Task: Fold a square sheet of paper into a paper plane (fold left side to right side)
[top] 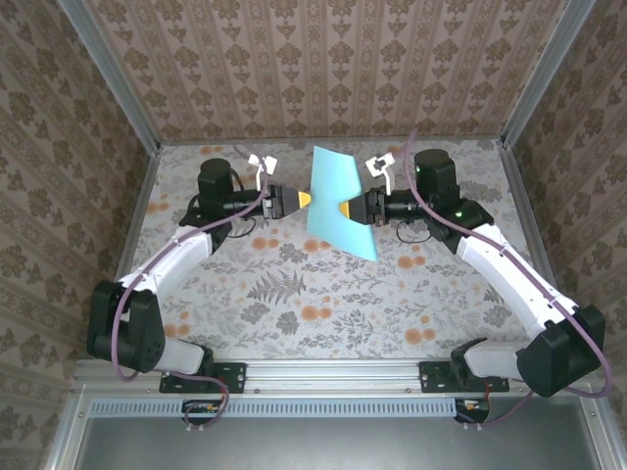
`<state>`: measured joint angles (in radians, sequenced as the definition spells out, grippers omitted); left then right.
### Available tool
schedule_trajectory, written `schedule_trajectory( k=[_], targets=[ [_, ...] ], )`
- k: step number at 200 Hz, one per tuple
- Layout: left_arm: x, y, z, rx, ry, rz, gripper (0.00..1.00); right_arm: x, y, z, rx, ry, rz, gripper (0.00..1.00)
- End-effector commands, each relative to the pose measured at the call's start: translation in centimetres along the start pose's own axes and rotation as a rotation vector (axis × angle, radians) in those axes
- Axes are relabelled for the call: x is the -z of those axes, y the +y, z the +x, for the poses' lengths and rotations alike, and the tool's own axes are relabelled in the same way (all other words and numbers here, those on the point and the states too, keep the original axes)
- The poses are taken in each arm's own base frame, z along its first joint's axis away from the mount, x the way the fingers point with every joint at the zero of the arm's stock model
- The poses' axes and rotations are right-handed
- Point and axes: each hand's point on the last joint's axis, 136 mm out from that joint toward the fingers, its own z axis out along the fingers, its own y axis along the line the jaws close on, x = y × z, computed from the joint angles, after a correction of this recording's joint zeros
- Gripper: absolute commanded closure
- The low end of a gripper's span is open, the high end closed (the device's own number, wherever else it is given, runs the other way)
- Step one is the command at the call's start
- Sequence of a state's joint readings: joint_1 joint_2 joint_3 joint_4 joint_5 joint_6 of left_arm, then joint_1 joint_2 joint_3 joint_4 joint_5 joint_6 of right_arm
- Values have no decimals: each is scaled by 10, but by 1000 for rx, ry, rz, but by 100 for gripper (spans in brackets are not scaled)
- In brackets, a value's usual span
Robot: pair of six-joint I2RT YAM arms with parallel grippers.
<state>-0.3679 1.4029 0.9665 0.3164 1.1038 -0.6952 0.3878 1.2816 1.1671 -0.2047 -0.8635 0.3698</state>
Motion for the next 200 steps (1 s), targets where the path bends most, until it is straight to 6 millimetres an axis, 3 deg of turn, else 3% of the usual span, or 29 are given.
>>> schedule_trajectory(
  k=[1, 23, 62, 75, 125, 179, 200],
  targets=[
    [-3, -46, -14, -123, 7, 115, 13, 4, 27, -9, 40, -4, -86, 68],
    [-6, -53, -14, -131, 14, 130, 25, 2, 18, -7, 33, -1, -49, 67],
    [-7, -44, -11, -108, 19, 99, 79, 4, -11, 1, 12, -3, 96, 63],
    [-8, -37, -7, -94, 20, 74, 90, 6, -23, 4, 0, -3, 151, 60],
    [-12, 18, 21, 53, 52, -92, 100, 20, -79, 28, -69, 28, 417, 45],
    [-11, 91, 73, 260, 82, -263, 100, 27, -125, 73, -184, 86, 580, 23],
    [-8, 119, 97, 342, 99, -344, 100, 27, -140, 92, -229, 117, 626, 20]
  ],
)
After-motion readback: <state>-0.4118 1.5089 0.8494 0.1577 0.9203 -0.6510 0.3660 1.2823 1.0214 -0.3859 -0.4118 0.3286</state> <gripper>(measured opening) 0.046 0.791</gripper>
